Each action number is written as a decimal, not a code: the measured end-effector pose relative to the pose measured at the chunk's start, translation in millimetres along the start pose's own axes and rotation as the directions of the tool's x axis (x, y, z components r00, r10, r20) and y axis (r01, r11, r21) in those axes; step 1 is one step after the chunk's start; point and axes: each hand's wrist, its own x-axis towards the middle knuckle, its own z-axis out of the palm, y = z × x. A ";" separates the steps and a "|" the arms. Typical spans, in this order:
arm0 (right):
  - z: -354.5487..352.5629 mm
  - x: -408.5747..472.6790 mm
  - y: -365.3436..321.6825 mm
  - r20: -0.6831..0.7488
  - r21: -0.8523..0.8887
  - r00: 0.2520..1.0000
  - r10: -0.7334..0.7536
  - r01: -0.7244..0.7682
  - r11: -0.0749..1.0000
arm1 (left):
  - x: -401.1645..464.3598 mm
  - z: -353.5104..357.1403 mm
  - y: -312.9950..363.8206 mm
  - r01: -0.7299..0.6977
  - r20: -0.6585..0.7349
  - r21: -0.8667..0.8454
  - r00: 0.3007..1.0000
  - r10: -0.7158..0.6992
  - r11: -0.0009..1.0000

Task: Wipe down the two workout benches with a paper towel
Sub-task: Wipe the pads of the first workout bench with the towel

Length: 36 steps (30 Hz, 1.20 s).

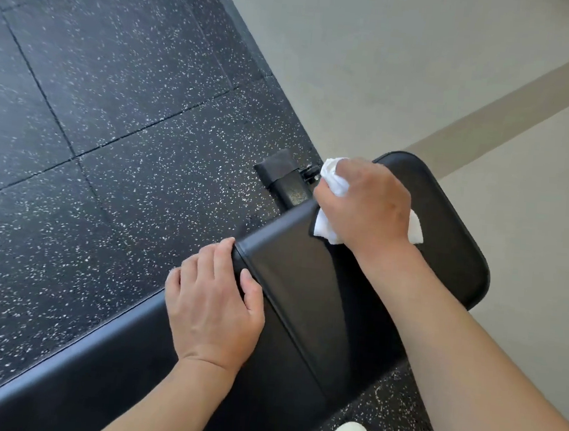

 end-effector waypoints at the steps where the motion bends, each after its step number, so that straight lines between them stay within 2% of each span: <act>1: 1.3 9.9 -3.7 0.067 -0.047 0.998 0.007 -0.004 0.999 | 0.3 0.3 -1.3 -0.007 0.006 -0.004 1.000 0.007 1.000; 6: 10.4 28.0 -35.4 0.336 -0.244 0.941 -0.039 0.127 0.962 | 1.0 3.0 -7.3 -0.026 0.015 -0.042 1.000 0.027 0.999; 10: 22.9 10.0 -77.3 0.521 -0.166 0.823 -0.229 0.360 0.918 | 2.2 1.6 -8.4 -0.033 0.047 -0.081 0.998 0.037 0.996; 12: 26.2 0.9 -88.3 0.561 -0.111 0.780 -0.277 0.403 0.909 | 2.7 0.4 -9.0 -0.024 0.065 -0.098 0.997 0.031 0.995; 15: 16.6 13.1 -70.0 0.567 -0.202 0.800 -0.199 0.368 0.908 | 2.5 -0.7 -9.4 -0.025 0.077 -0.115 0.996 0.034 0.993; 19: -9.8 63.2 -30.8 0.503 -0.431 0.859 0.095 0.154 0.889 | 2.1 0.4 -9.3 -0.020 0.080 -0.124 0.996 0.031 0.992; 21: -11.3 69.0 -31.3 0.479 -0.464 0.870 0.119 0.136 0.875 | 2.2 0.9 -9.0 -0.017 0.078 -0.127 0.997 0.027 0.992; 23: -2.9 51.4 -54.3 0.542 -0.394 0.840 0.030 0.223 0.892 | 2.7 0.5 -9.3 -0.021 0.082 -0.133 0.996 0.032 0.991; 27: 26.8 -12.8 -110.0 0.636 -0.121 0.739 -0.222 0.380 0.917 | 4.3 -0.7 -11.0 -0.013 0.114 -0.148 0.993 0.030 0.989; 30: 18.3 -2.9 -88.9 0.573 -0.171 0.794 -0.204 0.360 0.917 | 4.0 -2.6 -10.5 -0.026 0.104 -0.162 0.994 0.043 0.987; 33: -7.0 33.3 -31.5 0.449 -0.319 0.893 -0.038 0.200 0.926 | 2.6 -0.9 -8.5 -0.031 0.090 -0.148 0.995 0.045 0.988; 36: -23.0 31.9 -3.6 0.278 -0.269 0.960 0.017 0.061 0.961 | 3.1 -0.2 -8.2 -0.046 0.097 -0.126 0.994 0.058 0.991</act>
